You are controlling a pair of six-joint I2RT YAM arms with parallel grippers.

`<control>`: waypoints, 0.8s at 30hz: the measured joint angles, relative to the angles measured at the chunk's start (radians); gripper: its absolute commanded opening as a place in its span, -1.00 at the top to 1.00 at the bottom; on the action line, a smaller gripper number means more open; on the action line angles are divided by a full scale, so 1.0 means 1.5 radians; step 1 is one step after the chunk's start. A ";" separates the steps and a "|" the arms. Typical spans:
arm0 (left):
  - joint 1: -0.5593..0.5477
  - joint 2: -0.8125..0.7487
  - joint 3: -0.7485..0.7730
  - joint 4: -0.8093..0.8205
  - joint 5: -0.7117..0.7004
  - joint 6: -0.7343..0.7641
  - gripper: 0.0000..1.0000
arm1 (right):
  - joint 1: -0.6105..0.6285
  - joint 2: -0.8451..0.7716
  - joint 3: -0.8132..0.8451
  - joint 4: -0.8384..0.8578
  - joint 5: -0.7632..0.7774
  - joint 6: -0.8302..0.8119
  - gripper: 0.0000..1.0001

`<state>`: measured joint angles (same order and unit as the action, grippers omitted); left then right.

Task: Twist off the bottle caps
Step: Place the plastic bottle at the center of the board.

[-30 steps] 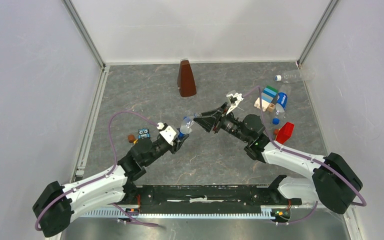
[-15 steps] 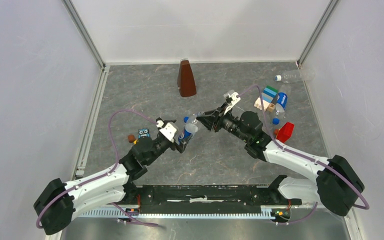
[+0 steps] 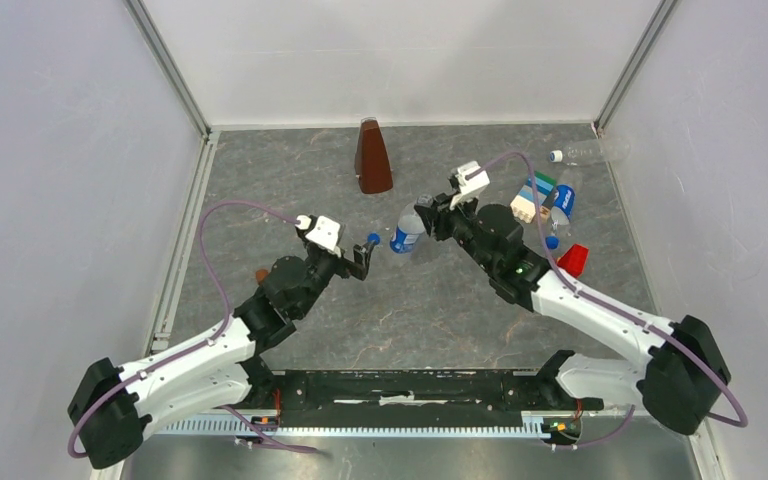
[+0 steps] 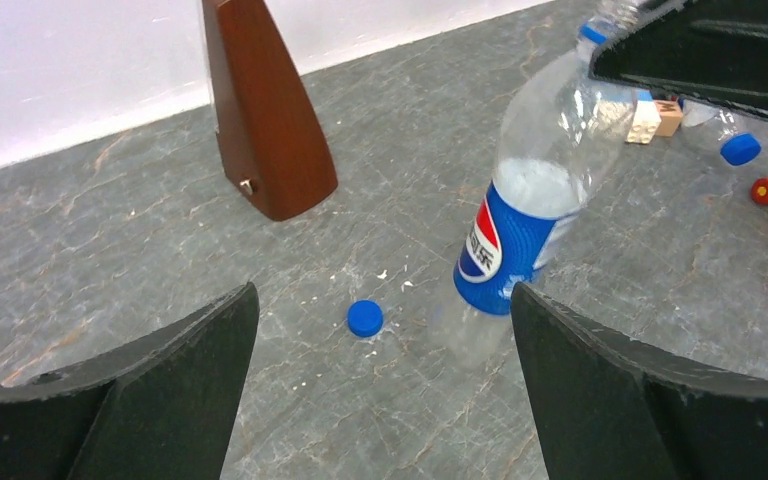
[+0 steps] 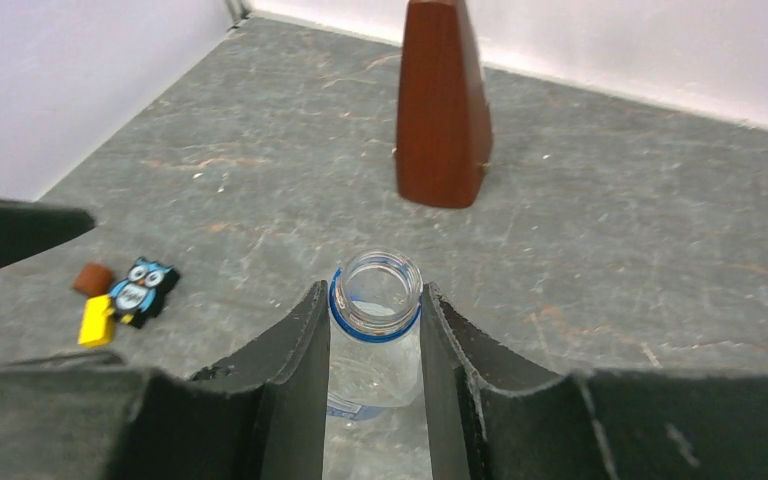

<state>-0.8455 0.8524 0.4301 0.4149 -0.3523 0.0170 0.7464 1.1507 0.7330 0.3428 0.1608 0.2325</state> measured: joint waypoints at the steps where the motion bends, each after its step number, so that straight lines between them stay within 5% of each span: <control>1: 0.000 -0.001 0.004 -0.008 -0.008 -0.004 -1.00 | 0.000 0.014 0.015 -0.006 0.012 -0.010 0.67; 12: 0.006 -0.010 0.007 -0.048 -0.028 -0.027 -1.00 | 0.000 0.206 0.169 -0.035 0.075 -0.086 0.65; 24: 0.009 -0.017 0.003 -0.048 -0.040 -0.034 -1.00 | 0.000 0.280 0.234 -0.020 0.072 -0.119 0.55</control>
<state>-0.8322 0.8268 0.4343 0.3424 -0.4118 -0.0341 0.7467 1.5711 1.0836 0.3130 0.2691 0.0540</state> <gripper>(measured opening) 0.996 0.384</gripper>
